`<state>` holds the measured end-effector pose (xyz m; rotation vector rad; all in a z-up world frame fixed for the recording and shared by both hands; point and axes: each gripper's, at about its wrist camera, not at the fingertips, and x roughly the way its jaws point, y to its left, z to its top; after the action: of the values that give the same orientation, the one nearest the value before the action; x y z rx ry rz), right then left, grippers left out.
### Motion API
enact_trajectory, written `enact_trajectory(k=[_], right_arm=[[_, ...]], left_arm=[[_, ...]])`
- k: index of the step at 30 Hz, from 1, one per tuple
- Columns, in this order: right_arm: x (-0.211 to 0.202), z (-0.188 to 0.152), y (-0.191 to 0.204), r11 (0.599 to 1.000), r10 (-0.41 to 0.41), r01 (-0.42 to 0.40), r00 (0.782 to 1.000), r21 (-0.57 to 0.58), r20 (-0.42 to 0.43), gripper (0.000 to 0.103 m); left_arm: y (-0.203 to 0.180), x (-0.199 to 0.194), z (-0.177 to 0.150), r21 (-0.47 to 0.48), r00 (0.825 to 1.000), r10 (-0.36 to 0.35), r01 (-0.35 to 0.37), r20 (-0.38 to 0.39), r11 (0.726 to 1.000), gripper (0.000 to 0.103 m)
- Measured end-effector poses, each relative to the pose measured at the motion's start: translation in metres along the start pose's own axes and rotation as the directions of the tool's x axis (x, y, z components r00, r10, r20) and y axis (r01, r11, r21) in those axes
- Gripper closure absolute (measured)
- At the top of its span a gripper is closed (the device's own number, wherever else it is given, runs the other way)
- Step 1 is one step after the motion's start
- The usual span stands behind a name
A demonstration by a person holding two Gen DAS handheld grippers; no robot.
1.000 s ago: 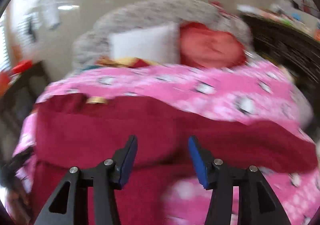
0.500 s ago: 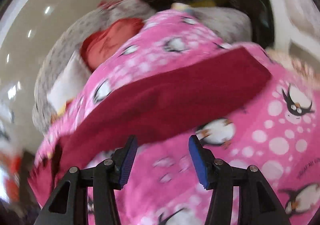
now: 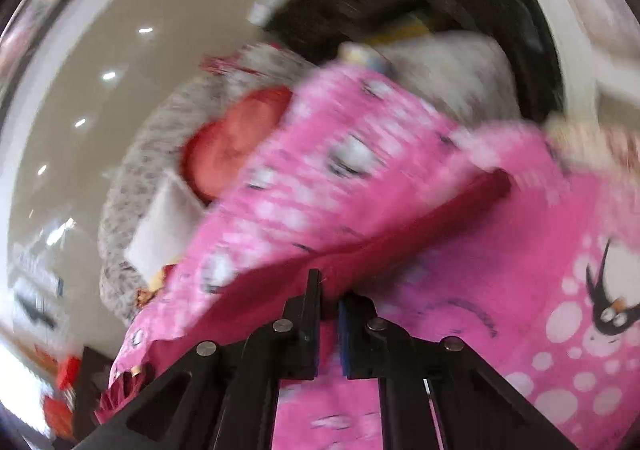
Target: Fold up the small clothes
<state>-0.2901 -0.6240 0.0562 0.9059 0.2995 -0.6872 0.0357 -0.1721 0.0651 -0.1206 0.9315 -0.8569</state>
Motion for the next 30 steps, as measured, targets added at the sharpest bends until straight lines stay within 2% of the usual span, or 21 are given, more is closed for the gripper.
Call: enact_trajectory(k=[2, 5, 7, 9, 10, 13, 15, 16, 17, 19, 20, 22, 24, 26, 30], right_arm=[[-0.018, -0.002, 0.041, 0.99, 0.063, -0.059, 0.998, -0.13, 0.027, 0.097], [-0.04, -0.021, 0.118, 0.927, 0.191, -0.179, 0.982, -0.328, 0.002, 0.097], [-0.045, -0.043, 0.169, 0.862, 0.266, -0.26, 0.963, -0.436, -0.048, 0.097], [-0.043, -0.075, 0.219, 0.78, 0.318, -0.33, 0.941, -0.532, -0.117, 0.097], [-0.037, -0.098, 0.247, 0.727, 0.338, -0.371, 0.926, -0.578, -0.169, 0.097], [-0.01, -0.165, 0.297, 0.608, 0.333, -0.446, 0.895, -0.658, -0.299, 0.095], [0.019, -0.211, 0.317, 0.542, 0.264, -0.486, 0.873, -0.685, -0.411, 0.071], [0.032, -0.227, 0.322, 0.527, 0.217, -0.499, 0.861, -0.688, -0.459, 0.051], [0.045, -0.241, 0.323, 0.532, 0.183, -0.516, 0.844, -0.672, -0.503, 0.051], [0.05, -0.246, 0.313, 0.574, 0.222, -0.561, 0.807, -0.596, -0.547, 0.051], [0.048, -0.243, 0.308, 0.586, 0.241, -0.569, 0.802, -0.576, -0.547, 0.051], [0.038, -0.232, 0.301, 0.593, 0.26, -0.559, 0.814, -0.58, -0.519, 0.051], [0.026, -0.215, 0.296, 0.609, 0.262, -0.511, 0.852, -0.607, -0.454, 0.051], [0.019, -0.197, 0.29, 0.642, 0.27, -0.48, 0.872, -0.598, -0.409, 0.051], [0.008, -0.154, 0.27, 0.722, 0.32, -0.447, 0.893, -0.528, -0.318, 0.05]], left_arm=[[0.005, -0.006, 0.002, -0.023, 1.0, -0.019, 0.019, 0.011, 1.0, 0.026], [0.015, -0.016, 0.008, -0.069, 0.998, -0.055, 0.057, 0.035, 0.996, 0.026], [0.024, -0.024, 0.013, -0.11, 0.995, -0.078, 0.084, 0.06, 0.99, 0.026], [0.032, -0.029, 0.016, -0.146, 0.993, -0.089, 0.1, 0.079, 0.984, 0.026], [0.037, -0.032, 0.018, -0.163, 0.991, -0.097, 0.11, 0.088, 0.98, 0.026], [0.05, -0.038, 0.02, -0.201, 0.988, -0.115, 0.135, 0.107, 0.97, 0.025], [0.056, -0.038, 0.02, -0.224, 0.988, -0.112, 0.134, 0.109, 0.965, 0.023], [0.058, -0.037, 0.019, -0.231, 0.988, -0.109, 0.131, 0.107, 0.964, 0.023], [0.06, -0.036, 0.018, -0.236, 0.989, -0.108, 0.129, 0.1, 0.963, 0.023], [0.059, -0.034, 0.014, -0.228, 0.99, -0.111, 0.127, 0.084, 0.965, 0.023], [0.057, -0.033, 0.014, -0.215, 0.991, -0.111, 0.125, 0.078, 0.969, 0.023], [0.05, -0.032, 0.013, -0.175, 0.993, -0.099, 0.11, 0.071, 0.978, 0.023], [0.044, -0.031, 0.013, -0.149, 0.994, -0.081, 0.091, 0.069, 0.985, 0.023], [0.041, -0.025, 0.011, -0.155, 0.994, -0.09, 0.098, 0.058, 0.983, 0.023], [0.03, -0.007, 0.008, -0.151, 0.996, -0.089, 0.092, 0.023, 0.984, 0.023]])
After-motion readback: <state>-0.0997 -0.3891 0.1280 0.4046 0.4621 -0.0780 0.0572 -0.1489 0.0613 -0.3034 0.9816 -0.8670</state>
